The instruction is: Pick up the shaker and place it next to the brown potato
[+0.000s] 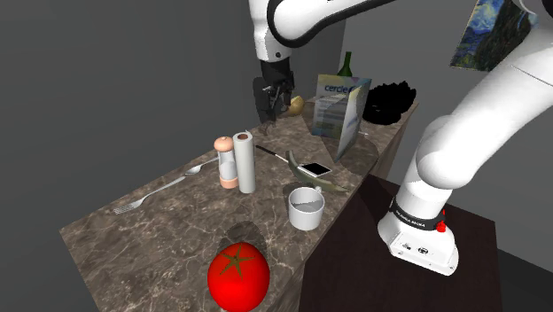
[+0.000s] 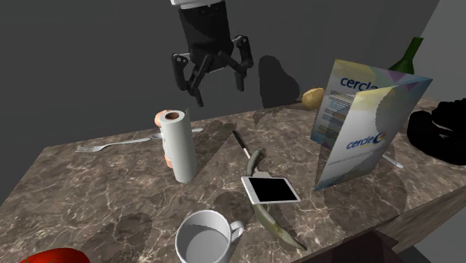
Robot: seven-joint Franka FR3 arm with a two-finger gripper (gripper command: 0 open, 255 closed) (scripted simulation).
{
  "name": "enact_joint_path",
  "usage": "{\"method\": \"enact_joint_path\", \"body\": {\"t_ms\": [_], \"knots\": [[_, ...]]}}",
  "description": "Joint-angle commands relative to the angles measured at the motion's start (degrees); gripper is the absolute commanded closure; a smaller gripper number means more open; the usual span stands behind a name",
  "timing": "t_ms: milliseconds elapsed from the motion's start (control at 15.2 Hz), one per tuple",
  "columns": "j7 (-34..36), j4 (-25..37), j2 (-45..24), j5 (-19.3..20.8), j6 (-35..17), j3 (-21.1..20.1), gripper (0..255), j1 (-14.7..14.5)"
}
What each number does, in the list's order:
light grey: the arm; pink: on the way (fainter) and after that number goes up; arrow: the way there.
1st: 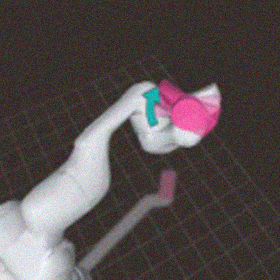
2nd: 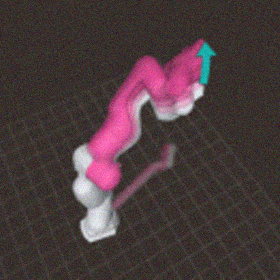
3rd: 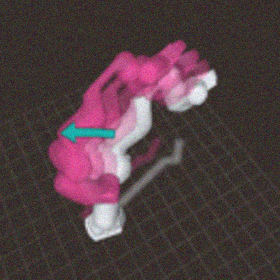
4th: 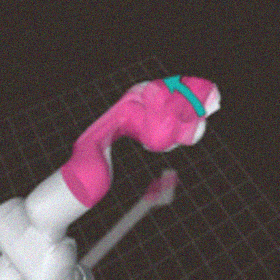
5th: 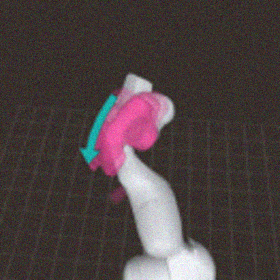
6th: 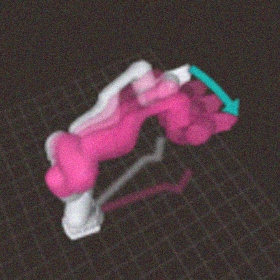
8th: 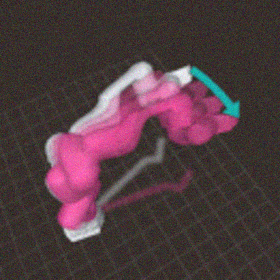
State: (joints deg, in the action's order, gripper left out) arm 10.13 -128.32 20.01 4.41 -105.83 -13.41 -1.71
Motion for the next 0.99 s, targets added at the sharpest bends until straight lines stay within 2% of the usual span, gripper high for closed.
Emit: {"method": "enact_joint_path", "body": {"t_ms": [0, 462, 924], "knots": [[3.3, 2.8, -4.7, 0.5, -1.6, -1.6, 0, 0.0], [13.6, 15.8, -20.7, 4.7, -3.0, -5.4, 0, -1.0], [22.0, 33.0, -37.3, 10.1, -0.5, -6.3, 0, -4.6]]}}
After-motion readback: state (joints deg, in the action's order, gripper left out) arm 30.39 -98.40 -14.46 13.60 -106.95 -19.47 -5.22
